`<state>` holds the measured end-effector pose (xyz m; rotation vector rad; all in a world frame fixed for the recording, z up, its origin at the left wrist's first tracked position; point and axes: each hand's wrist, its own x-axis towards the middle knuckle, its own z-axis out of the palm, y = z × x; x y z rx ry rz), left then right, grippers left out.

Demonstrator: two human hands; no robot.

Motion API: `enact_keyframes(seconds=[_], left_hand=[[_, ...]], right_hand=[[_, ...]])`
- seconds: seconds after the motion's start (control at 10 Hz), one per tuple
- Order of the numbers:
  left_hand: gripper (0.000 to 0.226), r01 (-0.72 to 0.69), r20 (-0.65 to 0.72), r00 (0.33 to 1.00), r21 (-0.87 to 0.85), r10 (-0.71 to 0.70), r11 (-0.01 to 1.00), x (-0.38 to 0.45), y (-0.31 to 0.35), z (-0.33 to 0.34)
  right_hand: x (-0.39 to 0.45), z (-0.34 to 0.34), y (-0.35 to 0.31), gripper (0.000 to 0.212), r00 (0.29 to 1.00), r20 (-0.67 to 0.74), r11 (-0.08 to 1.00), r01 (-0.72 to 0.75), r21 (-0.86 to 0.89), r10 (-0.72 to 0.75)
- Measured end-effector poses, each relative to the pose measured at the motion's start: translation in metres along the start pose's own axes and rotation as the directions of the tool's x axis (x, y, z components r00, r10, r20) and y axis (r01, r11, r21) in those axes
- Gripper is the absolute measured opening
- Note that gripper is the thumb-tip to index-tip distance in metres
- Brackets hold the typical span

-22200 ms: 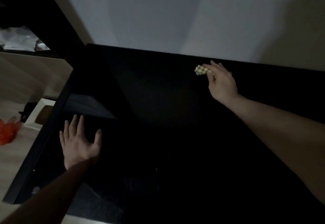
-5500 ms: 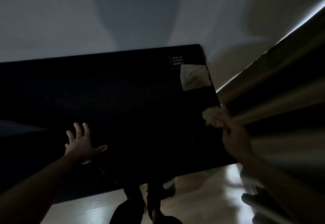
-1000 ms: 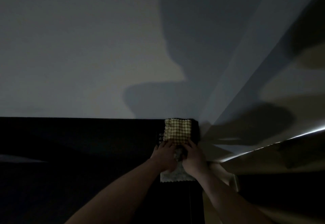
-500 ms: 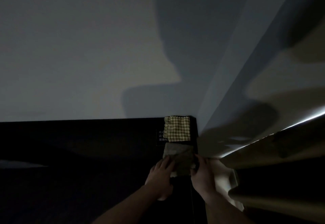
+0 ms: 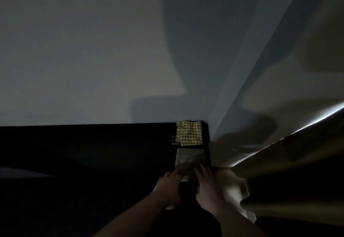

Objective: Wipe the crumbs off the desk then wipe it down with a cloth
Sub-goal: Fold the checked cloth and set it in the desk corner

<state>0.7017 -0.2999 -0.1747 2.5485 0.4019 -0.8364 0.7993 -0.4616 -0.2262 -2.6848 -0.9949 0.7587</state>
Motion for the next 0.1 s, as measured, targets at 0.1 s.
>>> enact_keyframes(seconds=[0.1], left_hand=[[0.083,-0.026,-0.059,0.998,-0.089,0.02,0.996,-0.0299,-0.0036,-0.0011]], right_hand=[[-0.0114,-0.0033,-0.0108,0.075,0.998,-0.067,0.999,0.021,0.05,-0.018]])
